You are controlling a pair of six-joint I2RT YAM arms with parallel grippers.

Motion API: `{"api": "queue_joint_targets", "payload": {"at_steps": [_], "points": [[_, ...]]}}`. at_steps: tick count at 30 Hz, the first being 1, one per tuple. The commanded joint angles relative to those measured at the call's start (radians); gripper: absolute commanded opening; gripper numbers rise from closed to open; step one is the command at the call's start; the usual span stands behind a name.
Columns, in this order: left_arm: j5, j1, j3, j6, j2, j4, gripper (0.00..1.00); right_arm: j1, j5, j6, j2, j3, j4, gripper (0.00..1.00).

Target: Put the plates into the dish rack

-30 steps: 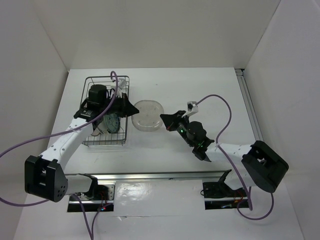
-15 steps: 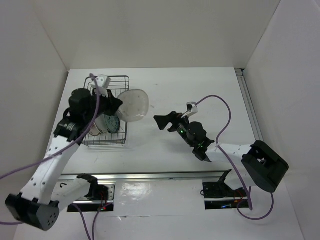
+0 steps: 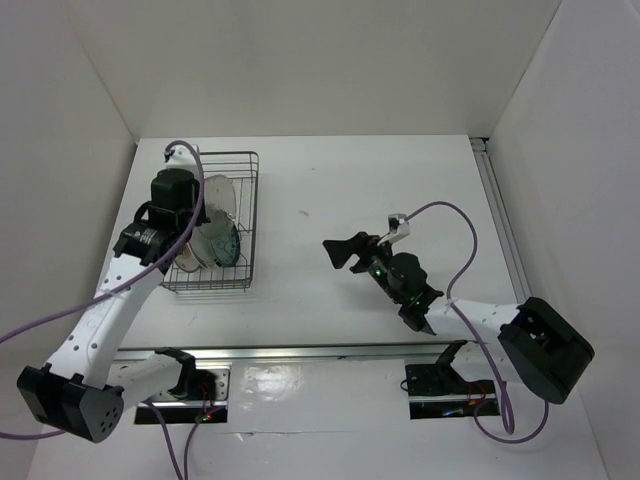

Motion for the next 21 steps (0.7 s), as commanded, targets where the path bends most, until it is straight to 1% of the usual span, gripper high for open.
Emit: {"api": "queue_joint_targets", "payload": {"at_steps": [1, 8, 12, 16, 21], "points": [[-0.125, 0.003, 0.096, -0.001, 0.012, -0.046, 0.00, -0.021, -0.017, -0.004, -0.040, -0.037, 0.047, 1.00], [-0.138, -0.006, 0.145, -0.010, 0.030, -0.100, 0.00, -0.083, -0.077, 0.018, -0.040, -0.068, 0.082, 1.00], [-0.118, -0.016, 0.176, -0.001, 0.078, -0.135, 0.00, -0.121, -0.128, 0.036, -0.020, -0.068, 0.092, 1.00], [-0.142, -0.016, 0.176, -0.001, 0.099, -0.160, 0.00, -0.163, -0.183, 0.036, -0.002, -0.068, 0.110, 1.00], [-0.133, -0.025, 0.176, -0.011, 0.109, -0.169, 0.00, -0.212, -0.236, 0.068, 0.019, -0.077, 0.142, 1.00]]}}
